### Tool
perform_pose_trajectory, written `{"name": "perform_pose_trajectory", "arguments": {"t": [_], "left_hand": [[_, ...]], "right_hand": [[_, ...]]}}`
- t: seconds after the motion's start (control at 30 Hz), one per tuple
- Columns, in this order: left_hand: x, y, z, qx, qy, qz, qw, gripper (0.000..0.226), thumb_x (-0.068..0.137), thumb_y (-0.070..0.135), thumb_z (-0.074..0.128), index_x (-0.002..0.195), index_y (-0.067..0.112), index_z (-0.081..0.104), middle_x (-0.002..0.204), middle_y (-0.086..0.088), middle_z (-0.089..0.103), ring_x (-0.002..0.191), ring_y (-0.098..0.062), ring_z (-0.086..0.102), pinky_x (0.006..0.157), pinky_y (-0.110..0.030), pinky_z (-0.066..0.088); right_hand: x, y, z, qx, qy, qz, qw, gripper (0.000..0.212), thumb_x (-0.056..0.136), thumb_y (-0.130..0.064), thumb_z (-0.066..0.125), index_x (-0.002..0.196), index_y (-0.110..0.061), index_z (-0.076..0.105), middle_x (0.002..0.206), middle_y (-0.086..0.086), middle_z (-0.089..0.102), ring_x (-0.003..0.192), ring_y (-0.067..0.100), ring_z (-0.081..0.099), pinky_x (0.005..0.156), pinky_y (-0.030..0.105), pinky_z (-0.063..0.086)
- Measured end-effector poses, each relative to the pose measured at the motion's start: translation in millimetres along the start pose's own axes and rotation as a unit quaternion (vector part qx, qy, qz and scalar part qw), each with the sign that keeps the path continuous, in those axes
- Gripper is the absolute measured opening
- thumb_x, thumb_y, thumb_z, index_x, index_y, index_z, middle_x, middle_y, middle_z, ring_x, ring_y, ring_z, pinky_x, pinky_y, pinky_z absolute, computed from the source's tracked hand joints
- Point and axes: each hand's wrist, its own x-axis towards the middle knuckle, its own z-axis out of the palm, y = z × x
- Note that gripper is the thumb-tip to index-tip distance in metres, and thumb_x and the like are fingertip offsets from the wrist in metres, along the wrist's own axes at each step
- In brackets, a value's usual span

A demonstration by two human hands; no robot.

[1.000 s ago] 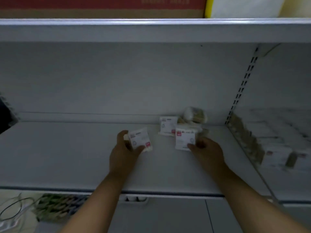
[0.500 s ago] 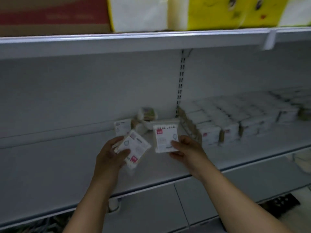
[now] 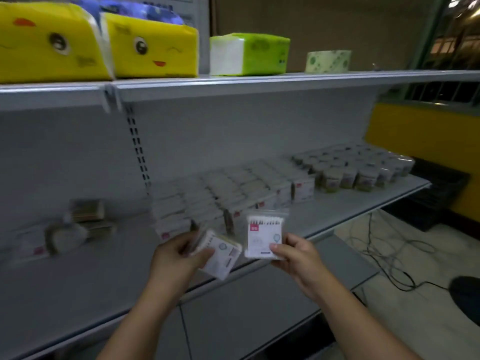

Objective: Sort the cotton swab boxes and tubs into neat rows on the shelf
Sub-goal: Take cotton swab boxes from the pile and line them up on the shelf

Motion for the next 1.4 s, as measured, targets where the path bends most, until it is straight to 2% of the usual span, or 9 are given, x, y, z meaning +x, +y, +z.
{"name": "perform_pose_trajectory", "arguments": {"t": [0.23,0.33,0.5,0.7,0.83,0.97,1.13,1.27,1.4], "left_hand": [[23,19,90,0.075,-0.042,0.031,0.996,0.031,0.071,0.011,0.079,0.081,0.036,0.064,0.078,0.025,0.065,0.068,0.014,0.059,0.058,-0.005,0.044],[44,29,117,0.123,-0.054,0.071,0.988,0.023,0.073,0.019,0.078,0.086,0.034,0.068,0.087,0.021,0.066,0.08,0.005,0.06,0.066,-0.006,0.042],[88,44,158,0.201,-0.054,0.126,0.97,0.015,0.073,0.028,0.076,0.086,0.032,0.07,0.094,0.01,0.068,0.087,-0.01,0.062,0.078,-0.028,0.05],[124,43,203,0.33,-0.022,0.273,0.903,0.024,0.073,0.034,0.077,0.096,0.025,0.073,0.093,0.003,0.072,0.089,-0.021,0.062,0.089,-0.031,0.031],[140,42,226,0.426,-0.005,0.294,0.856,0.028,0.076,0.037,0.074,0.103,0.029,0.071,0.096,0.007,0.072,0.092,-0.018,0.061,0.084,-0.031,0.018],[152,32,240,0.538,-0.042,0.222,0.812,0.032,0.089,0.043,0.054,0.121,0.037,0.058,0.117,0.014,0.063,0.109,-0.011,0.051,0.091,-0.029,0.014],[150,29,250,0.568,-0.03,0.203,0.797,0.036,0.089,0.039,0.057,0.123,0.029,0.06,0.123,0.007,0.057,0.115,-0.018,0.046,0.091,-0.032,0.02],[145,34,251,0.607,-0.032,0.198,0.769,0.036,0.09,0.037,0.053,0.122,0.025,0.061,0.117,0.002,0.059,0.11,-0.021,0.048,0.087,-0.032,0.023],[140,39,253,0.636,-0.047,0.167,0.752,0.043,0.086,0.031,0.051,0.129,0.026,0.054,0.12,0.004,0.056,0.109,-0.018,0.047,0.087,-0.03,0.021]], "right_hand": [[21,-13,-91,0.029,0.041,0.024,0.998,0.023,0.084,0.008,0.056,0.098,-0.01,0.062,0.082,0.001,0.075,0.071,0.014,0.071,0.056,0.022,0.054],[45,-25,-114,0.032,0.064,0.007,0.997,0.024,0.083,0.009,0.056,0.098,-0.009,0.062,0.081,0.001,0.075,0.07,0.014,0.071,0.057,0.023,0.055],[88,-43,-141,0.028,0.1,-0.028,0.994,0.02,0.081,0.009,0.057,0.093,-0.006,0.062,0.081,0.002,0.074,0.074,0.015,0.071,0.061,0.022,0.056],[126,-66,-182,-0.008,0.127,-0.059,0.99,0.025,0.08,0.008,0.061,0.071,-0.014,0.054,0.066,-0.006,0.068,0.067,0.008,0.067,0.056,0.018,0.052],[154,-75,-205,-0.103,0.082,-0.068,0.989,0.014,0.075,0.007,0.067,0.085,0.001,0.061,0.083,0.01,0.067,0.077,0.02,0.065,0.071,0.028,0.053],[187,-78,-210,-0.391,-0.013,-0.1,0.915,0.038,0.071,-0.011,0.079,0.056,-0.016,0.045,0.049,-0.013,0.049,0.048,-0.005,0.045,0.051,0.009,0.033],[214,-61,-211,-0.475,-0.081,-0.112,0.869,0.03,0.072,-0.027,0.078,0.075,-0.019,0.049,0.07,-0.003,0.056,0.067,0.009,0.057,0.055,0.011,0.037],[215,-59,-208,-0.497,-0.054,-0.235,0.834,0.081,0.066,-0.029,0.083,0.135,-0.028,0.04,0.126,0.002,0.051,0.116,0.02,0.045,0.093,0.032,0.044],[215,-60,-211,-0.558,-0.076,-0.439,0.7,0.064,0.062,-0.02,0.087,0.119,-0.006,0.062,0.13,0.027,0.049,0.121,0.031,0.033,0.099,0.058,0.036]]}}
